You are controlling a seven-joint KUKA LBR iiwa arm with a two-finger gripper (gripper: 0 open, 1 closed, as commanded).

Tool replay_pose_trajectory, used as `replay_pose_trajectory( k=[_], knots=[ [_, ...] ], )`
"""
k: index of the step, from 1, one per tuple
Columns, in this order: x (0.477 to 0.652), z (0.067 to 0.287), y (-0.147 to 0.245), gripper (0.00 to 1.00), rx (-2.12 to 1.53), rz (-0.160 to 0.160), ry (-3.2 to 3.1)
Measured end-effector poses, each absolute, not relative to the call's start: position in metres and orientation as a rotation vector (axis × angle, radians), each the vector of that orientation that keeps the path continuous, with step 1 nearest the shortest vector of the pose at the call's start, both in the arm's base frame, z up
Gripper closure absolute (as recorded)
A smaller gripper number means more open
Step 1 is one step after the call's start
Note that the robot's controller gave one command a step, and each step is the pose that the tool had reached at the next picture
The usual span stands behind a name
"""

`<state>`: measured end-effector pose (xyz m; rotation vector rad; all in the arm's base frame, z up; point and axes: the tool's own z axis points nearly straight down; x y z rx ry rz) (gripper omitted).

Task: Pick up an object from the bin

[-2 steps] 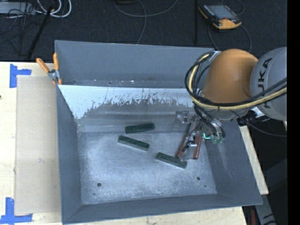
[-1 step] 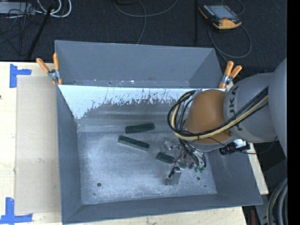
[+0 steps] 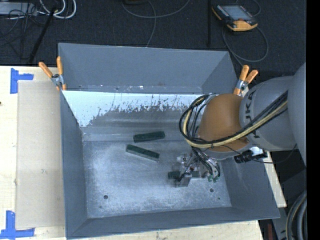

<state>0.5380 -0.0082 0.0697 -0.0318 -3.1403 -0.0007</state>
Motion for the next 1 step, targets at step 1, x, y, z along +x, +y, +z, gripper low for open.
replay_pose_trajectory(
  k=[1],
  knots=[
    [0.5434, 0.2458, -0.0159, 1.0, 0.021, 0.001, -3.151]
  ],
)
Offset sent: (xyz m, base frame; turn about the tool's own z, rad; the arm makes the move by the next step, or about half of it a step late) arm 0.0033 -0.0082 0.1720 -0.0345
